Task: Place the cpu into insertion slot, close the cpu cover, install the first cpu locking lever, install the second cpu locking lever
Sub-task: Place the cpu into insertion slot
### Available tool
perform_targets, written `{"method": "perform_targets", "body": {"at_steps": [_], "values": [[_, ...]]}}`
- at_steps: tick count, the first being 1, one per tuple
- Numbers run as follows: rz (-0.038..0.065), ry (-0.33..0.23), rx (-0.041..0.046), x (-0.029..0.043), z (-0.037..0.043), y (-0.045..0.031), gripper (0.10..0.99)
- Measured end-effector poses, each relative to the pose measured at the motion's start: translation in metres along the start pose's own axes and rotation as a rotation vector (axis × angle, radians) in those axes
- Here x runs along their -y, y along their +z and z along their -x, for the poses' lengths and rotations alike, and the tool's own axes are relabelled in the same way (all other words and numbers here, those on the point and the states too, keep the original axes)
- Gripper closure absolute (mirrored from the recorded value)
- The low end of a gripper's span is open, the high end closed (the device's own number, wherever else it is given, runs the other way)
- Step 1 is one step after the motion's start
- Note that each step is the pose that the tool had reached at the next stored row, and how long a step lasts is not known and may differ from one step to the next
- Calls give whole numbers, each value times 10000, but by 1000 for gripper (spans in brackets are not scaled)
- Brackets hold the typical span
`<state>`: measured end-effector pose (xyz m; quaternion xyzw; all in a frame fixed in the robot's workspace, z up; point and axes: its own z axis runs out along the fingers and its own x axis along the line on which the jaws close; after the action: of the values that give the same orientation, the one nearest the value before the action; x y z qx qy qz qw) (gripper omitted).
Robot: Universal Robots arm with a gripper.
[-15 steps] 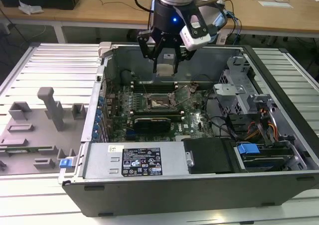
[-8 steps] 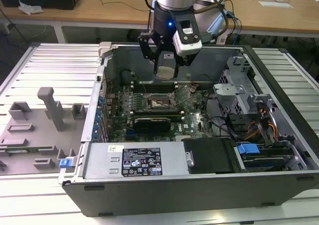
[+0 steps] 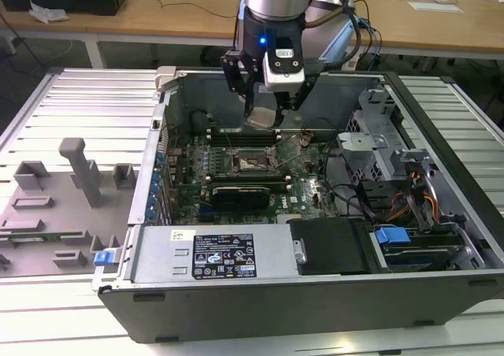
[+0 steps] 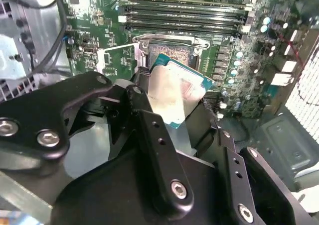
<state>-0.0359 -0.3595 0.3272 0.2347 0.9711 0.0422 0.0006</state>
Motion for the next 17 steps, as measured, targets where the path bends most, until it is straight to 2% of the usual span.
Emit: {"method": "perform_targets", "body": {"at_steps": [7, 10, 14, 17], "values": [[31, 1629, 134, 1, 0, 11, 545], [41, 2130, 176, 1, 0, 15, 545], [65, 3429, 283, 2, 1, 24, 545], [76, 3968, 328, 2, 1, 29, 545]]}}
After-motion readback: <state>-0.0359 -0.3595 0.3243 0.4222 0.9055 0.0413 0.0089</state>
